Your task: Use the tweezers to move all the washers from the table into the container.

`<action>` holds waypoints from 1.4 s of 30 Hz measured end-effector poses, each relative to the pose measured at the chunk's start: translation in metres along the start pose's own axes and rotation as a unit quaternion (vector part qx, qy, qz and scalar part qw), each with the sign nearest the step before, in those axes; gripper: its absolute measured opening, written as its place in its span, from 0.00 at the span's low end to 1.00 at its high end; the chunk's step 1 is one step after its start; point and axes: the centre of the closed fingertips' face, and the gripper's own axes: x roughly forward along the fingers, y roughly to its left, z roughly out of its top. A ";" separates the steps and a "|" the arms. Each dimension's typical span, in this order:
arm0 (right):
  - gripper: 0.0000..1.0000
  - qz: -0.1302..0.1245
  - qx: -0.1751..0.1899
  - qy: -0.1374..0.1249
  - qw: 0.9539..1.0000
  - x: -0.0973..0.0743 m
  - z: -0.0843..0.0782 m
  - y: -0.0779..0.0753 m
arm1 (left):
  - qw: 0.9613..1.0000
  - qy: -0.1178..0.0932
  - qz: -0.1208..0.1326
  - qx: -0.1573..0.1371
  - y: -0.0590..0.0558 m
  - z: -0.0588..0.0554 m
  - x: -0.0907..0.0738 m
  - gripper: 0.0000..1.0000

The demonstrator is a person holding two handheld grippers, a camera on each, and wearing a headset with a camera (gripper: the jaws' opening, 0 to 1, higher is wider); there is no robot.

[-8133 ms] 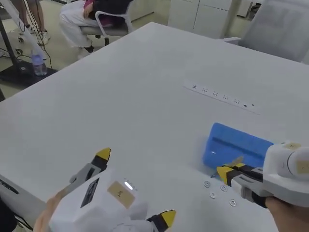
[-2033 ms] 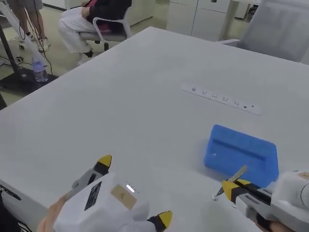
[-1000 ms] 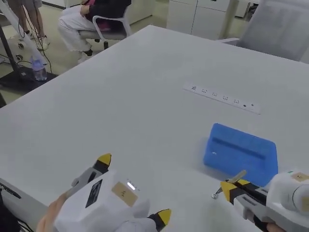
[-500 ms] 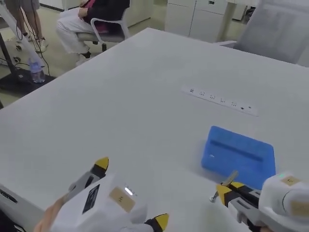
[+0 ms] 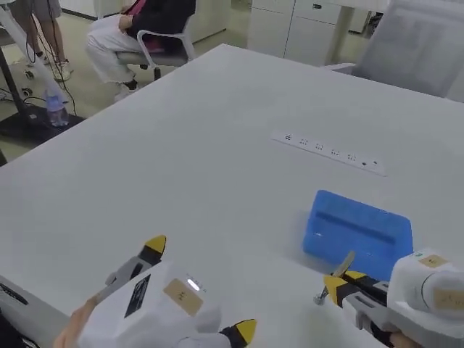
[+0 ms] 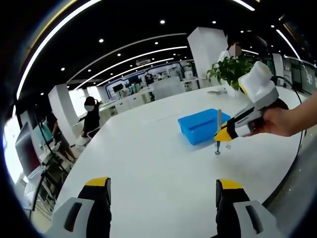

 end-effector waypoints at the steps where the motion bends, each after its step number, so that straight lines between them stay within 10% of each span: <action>1: 0.02 0.001 0.004 -0.003 1.000 -0.001 0.002 -0.001 | 1.000 -0.001 0.000 -0.001 0.000 0.000 0.000 0.89; 10: 0.02 0.009 0.026 -0.036 0.999 -0.016 0.031 -0.001 | 1.000 0.000 -0.002 0.001 -0.001 0.000 0.001 0.89; 26: 0.02 -0.027 0.010 -0.079 0.996 -0.011 0.075 -0.046 | 1.000 0.005 -0.001 0.005 -0.001 -0.002 0.002 0.88; 42: 0.03 -0.066 0.009 -0.057 0.996 0.023 0.062 -0.076 | 1.000 0.012 -0.002 0.007 -0.001 -0.004 0.002 0.87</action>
